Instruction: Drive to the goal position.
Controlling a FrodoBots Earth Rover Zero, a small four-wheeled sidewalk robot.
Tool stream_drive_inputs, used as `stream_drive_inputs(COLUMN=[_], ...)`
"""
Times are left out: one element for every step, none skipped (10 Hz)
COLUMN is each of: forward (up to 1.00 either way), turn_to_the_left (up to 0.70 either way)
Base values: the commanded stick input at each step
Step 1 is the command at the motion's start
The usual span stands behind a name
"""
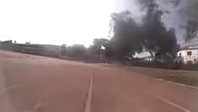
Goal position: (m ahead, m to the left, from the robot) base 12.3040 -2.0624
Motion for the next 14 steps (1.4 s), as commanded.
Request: stream_drive_inputs(forward=[0.70, 0.70, 0.70, 0.70, 0.70, 0.70, 0.70, 0.70, 0.70, 0.70, 0.70, 0.70, 0.70, 0.70], turn_to_the_left=[0.00, 0.00, 0.00, 0.00, 0.00, 0.00, 0.00, 0.00, 0.00, 0.00, 0.00, 0.00, 0.00, 0.00])
